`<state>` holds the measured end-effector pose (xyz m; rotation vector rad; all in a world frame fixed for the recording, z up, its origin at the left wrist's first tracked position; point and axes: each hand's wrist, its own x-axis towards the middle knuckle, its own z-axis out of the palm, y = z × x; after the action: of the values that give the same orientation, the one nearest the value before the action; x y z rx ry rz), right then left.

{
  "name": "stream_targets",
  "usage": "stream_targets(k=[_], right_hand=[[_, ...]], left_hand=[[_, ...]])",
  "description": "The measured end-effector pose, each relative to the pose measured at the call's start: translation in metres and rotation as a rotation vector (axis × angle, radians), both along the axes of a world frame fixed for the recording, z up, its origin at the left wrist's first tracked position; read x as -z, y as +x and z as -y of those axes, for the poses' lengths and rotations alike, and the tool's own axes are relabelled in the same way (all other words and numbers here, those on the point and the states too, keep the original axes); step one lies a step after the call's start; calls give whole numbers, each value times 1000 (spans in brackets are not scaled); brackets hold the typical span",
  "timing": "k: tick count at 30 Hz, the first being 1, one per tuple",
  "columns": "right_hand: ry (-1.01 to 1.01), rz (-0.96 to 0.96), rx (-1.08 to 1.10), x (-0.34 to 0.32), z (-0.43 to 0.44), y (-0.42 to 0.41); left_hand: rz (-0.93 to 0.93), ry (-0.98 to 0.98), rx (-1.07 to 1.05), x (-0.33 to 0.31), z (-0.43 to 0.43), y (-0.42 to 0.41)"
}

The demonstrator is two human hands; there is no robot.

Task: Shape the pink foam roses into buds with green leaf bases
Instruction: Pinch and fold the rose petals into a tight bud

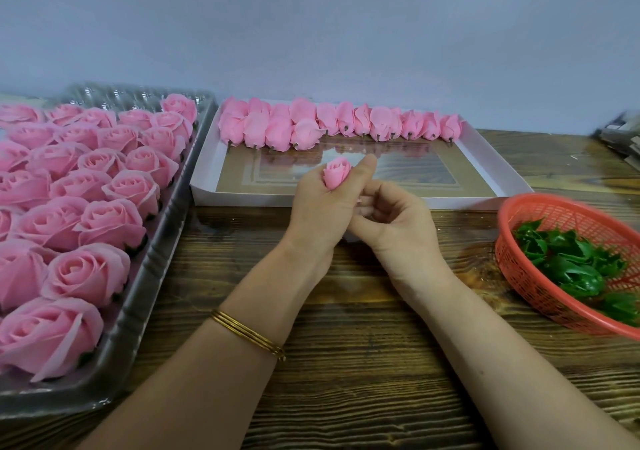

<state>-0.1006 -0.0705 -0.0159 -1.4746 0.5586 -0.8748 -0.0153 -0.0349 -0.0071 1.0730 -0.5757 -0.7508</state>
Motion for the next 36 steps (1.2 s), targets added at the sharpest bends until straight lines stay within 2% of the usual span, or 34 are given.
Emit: stream_targets(k=[11, 13, 17, 21, 30, 36], right_hand=[[332, 52, -270, -5, 9, -6], [327, 73, -259, -3, 8, -6], [191, 41, -138, 0, 7, -3], [133, 26, -89, 0, 6, -3], [364, 31, -269, -7, 8, -7], [313, 65, -200, -6, 4, -3]], left_hand=[[91, 92, 117, -3, -6, 8], [52, 92, 88, -1, -4, 7], [-26, 68, 77, -1, -3, 6], [-14, 47, 86, -1, -4, 6], [121, 113, 214, -2, -10, 14], [27, 84, 141, -1, -6, 8]])
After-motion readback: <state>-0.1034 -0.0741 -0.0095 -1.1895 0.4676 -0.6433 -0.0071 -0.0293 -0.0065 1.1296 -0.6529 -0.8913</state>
